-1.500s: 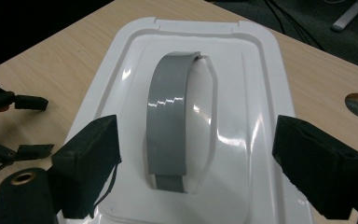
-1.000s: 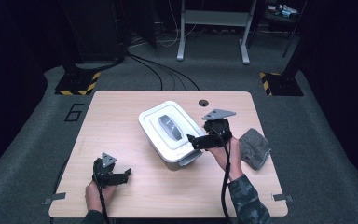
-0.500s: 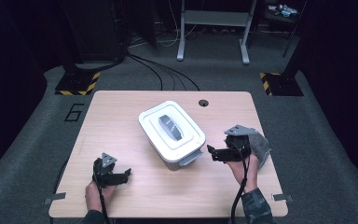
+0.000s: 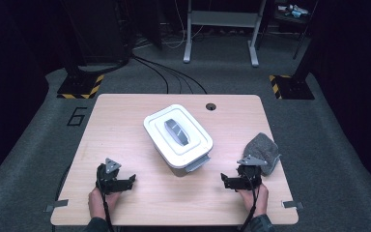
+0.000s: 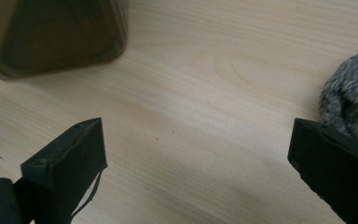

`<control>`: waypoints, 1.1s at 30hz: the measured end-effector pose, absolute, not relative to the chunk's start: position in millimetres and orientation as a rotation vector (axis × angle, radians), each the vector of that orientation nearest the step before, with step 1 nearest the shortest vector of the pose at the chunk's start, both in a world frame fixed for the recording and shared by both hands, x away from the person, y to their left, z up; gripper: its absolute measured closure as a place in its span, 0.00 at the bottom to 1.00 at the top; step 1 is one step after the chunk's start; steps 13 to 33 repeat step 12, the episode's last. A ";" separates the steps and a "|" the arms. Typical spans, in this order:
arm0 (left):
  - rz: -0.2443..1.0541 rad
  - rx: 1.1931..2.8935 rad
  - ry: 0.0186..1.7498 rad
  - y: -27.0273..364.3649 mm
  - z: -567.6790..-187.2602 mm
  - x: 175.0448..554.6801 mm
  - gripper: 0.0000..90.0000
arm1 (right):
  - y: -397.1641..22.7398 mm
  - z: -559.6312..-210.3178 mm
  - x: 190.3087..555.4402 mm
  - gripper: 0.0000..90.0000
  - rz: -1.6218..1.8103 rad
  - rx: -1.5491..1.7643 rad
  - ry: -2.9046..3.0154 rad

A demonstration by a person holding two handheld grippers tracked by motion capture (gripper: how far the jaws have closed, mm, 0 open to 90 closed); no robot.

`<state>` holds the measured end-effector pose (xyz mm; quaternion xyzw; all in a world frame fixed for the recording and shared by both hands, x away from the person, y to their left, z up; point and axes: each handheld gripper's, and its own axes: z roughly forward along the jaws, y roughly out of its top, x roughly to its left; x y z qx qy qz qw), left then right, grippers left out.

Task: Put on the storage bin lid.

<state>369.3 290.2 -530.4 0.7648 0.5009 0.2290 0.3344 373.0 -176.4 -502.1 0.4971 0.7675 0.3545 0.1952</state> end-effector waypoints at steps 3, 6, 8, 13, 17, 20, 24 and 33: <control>0.601 1.994 1.307 290.0 -530.6 369.3 0.12 | -176.6 -512.8 371.1 0.04 0.965 1.403 2.145; 0.597 1.996 1.308 290.2 -530.4 369.3 0.12 | -177.3 -520.2 370.5 0.03 0.950 1.419 2.151; 0.607 1.990 1.307 289.8 -530.9 369.3 0.12 | -177.8 -525.2 370.3 0.01 0.933 1.422 2.157; 0.609 1.993 1.306 289.9 -530.7 369.3 0.12 | -177.0 -528.9 369.5 0.00 0.913 1.410 2.156; 0.609 1.993 1.306 289.9 -530.7 369.3 0.12 | -177.0 -528.9 369.5 0.00 0.913 1.410 2.156; 0.609 1.993 1.306 289.9 -530.7 369.3 0.12 | -177.0 -528.9 369.5 0.00 0.913 1.410 2.156; 0.609 1.993 1.306 289.9 -530.7 369.3 0.12 | -177.0 -528.9 369.5 0.00 0.913 1.410 2.156; 0.609 1.993 1.306 289.9 -530.7 369.3 0.12 | -177.0 -528.9 369.5 0.00 0.913 1.410 2.156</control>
